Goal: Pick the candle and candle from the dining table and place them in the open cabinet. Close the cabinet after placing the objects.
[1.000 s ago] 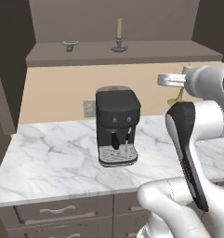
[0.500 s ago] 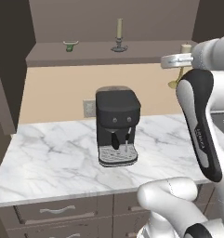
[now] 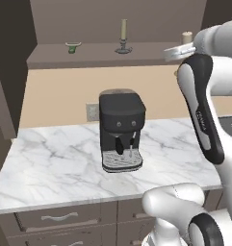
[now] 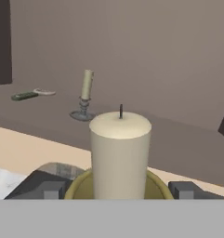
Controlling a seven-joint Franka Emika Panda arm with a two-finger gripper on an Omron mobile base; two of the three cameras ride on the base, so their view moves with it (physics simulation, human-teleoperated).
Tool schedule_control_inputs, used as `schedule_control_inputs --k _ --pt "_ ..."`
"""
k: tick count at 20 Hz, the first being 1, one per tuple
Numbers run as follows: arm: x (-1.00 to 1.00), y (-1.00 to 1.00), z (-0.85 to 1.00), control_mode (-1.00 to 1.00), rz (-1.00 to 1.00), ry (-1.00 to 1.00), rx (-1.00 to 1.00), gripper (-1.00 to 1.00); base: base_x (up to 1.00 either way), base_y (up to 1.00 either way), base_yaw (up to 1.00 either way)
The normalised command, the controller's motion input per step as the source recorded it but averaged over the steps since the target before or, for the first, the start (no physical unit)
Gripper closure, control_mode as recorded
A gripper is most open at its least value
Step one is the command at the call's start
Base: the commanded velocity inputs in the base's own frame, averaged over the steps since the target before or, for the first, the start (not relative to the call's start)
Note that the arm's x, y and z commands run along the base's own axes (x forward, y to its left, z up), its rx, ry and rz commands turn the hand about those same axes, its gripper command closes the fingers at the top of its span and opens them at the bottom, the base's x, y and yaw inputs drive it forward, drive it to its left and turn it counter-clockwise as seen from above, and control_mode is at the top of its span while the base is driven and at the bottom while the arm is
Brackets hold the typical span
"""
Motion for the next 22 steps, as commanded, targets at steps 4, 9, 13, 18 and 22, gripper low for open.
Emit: schedule_control_inputs --k 4,9,13,18,22 --pt "0.45 0.0 0.1 -1.0 0.0 -0.03 -0.02 1.0 0.0 0.0 0.0" --pt "0.45 -0.02 0.08 -1.0 0.08 0.0 0.09 1.0 0.0 0.0 0.0" --pt "0.45 0.0 0.0 -1.0 0.09 0.0 0.04 1.0 0.0 0.0 0.0" --pt "0.4 0.0 -0.04 -1.0 0.03 0.0 0.0 1.0 0.0 0.0 0.0" --pt "0.44 -0.08 0.0 -1.0 0.0 0.0 0.03 1.0 0.0 0.0 0.0"
